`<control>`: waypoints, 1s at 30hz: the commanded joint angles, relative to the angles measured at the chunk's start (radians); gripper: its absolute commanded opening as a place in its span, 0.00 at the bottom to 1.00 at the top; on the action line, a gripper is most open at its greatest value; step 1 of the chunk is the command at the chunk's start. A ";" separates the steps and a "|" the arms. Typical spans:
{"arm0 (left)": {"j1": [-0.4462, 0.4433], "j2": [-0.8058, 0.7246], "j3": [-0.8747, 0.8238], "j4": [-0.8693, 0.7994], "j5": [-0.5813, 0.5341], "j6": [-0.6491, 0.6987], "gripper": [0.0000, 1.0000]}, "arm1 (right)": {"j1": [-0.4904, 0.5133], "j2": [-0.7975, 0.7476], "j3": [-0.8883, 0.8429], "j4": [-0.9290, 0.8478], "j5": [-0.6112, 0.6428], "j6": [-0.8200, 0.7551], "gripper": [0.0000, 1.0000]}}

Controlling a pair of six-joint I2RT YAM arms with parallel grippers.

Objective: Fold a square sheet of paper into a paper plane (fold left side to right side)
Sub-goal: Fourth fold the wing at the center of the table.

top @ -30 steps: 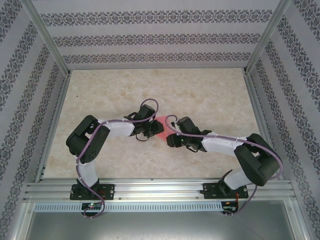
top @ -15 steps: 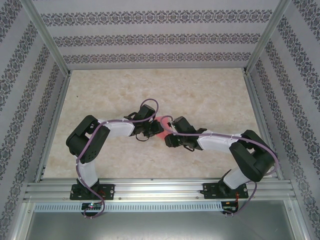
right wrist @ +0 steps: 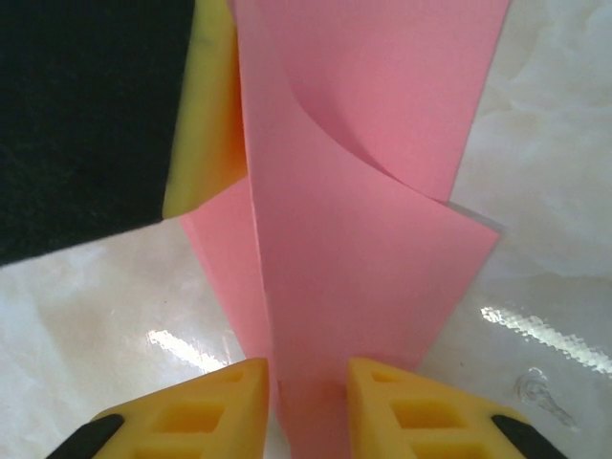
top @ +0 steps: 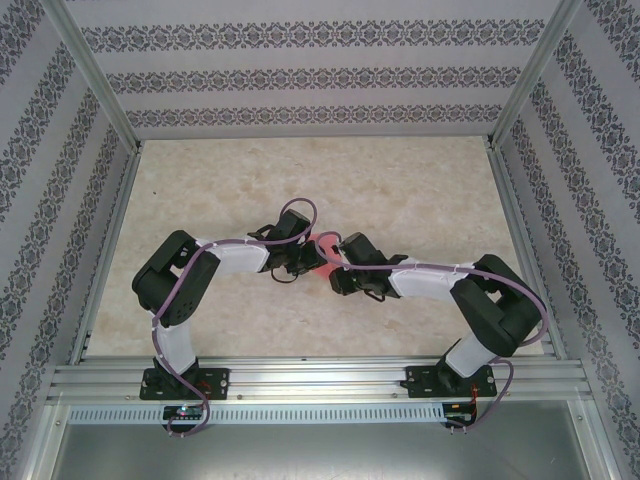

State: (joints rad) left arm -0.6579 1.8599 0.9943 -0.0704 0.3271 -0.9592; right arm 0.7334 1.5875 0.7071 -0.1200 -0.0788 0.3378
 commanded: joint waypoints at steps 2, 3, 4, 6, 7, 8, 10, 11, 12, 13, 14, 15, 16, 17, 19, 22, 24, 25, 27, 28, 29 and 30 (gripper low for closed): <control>-0.011 -0.008 0.029 -0.010 -0.013 0.001 0.24 | 0.010 0.016 0.029 0.009 0.010 -0.019 0.22; -0.011 -0.007 0.029 -0.011 -0.015 0.002 0.24 | 0.010 0.017 0.030 0.010 0.007 -0.019 0.21; -0.011 -0.007 0.027 -0.010 -0.014 0.002 0.24 | 0.010 0.018 0.029 0.011 0.004 -0.019 0.20; -0.011 -0.008 0.027 -0.012 -0.016 0.003 0.24 | 0.009 0.018 0.027 0.021 -0.003 -0.019 0.16; -0.011 -0.007 0.026 -0.012 -0.016 0.002 0.24 | 0.006 0.019 0.026 0.023 -0.008 -0.017 0.15; -0.011 -0.007 0.026 -0.012 -0.016 0.002 0.24 | 0.005 0.019 0.024 0.027 -0.013 -0.016 0.13; -0.011 -0.008 0.024 -0.010 -0.017 0.001 0.24 | 0.001 0.016 0.020 0.034 -0.021 -0.014 0.09; -0.010 -0.007 0.023 -0.011 -0.017 0.000 0.24 | -0.001 0.014 0.018 0.037 -0.025 -0.014 0.08; -0.011 -0.008 0.023 -0.011 -0.017 0.000 0.24 | -0.004 0.010 0.015 0.040 -0.030 -0.013 0.07; -0.011 -0.007 0.023 -0.011 -0.017 0.000 0.24 | -0.007 0.006 0.011 0.045 -0.034 -0.011 0.05; -0.011 -0.007 0.023 -0.010 -0.017 0.001 0.24 | -0.010 0.001 0.007 0.051 -0.043 -0.010 0.04; -0.011 -0.007 0.023 -0.010 -0.017 0.001 0.24 | -0.015 -0.006 0.004 0.056 -0.053 -0.008 0.04; -0.011 -0.007 0.023 -0.009 -0.017 0.001 0.24 | -0.019 -0.012 0.001 0.062 -0.059 -0.005 0.04; -0.011 -0.005 0.022 -0.009 -0.016 0.000 0.24 | -0.022 -0.019 -0.004 0.069 -0.068 -0.005 0.04; -0.011 0.000 0.020 -0.004 -0.017 -0.002 0.24 | -0.028 -0.026 -0.010 0.074 -0.079 -0.002 0.04; -0.013 0.009 0.017 0.007 -0.013 -0.007 0.24 | -0.042 -0.031 -0.021 0.091 -0.101 0.007 0.04; -0.013 0.015 0.015 0.013 -0.011 -0.010 0.24 | -0.048 -0.026 -0.024 0.095 -0.111 0.007 0.04; -0.014 0.018 0.016 0.013 -0.009 -0.010 0.25 | -0.050 -0.022 -0.023 0.093 -0.113 0.006 0.04; -0.014 0.020 0.020 0.013 -0.009 -0.012 0.25 | -0.053 -0.017 -0.019 0.084 -0.118 0.002 0.06; -0.015 0.022 0.020 0.013 -0.010 -0.012 0.25 | -0.054 -0.017 -0.016 0.076 -0.118 -0.001 0.07; -0.016 0.023 0.021 0.012 -0.009 -0.012 0.25 | -0.053 -0.020 -0.012 0.067 -0.112 -0.006 0.08; -0.016 0.025 0.021 0.013 -0.009 -0.011 0.25 | -0.052 -0.027 -0.009 0.056 -0.103 -0.010 0.11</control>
State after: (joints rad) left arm -0.6579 1.8603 0.9947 -0.0711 0.3271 -0.9592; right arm 0.6861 1.5795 0.6960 -0.0677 -0.1753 0.3397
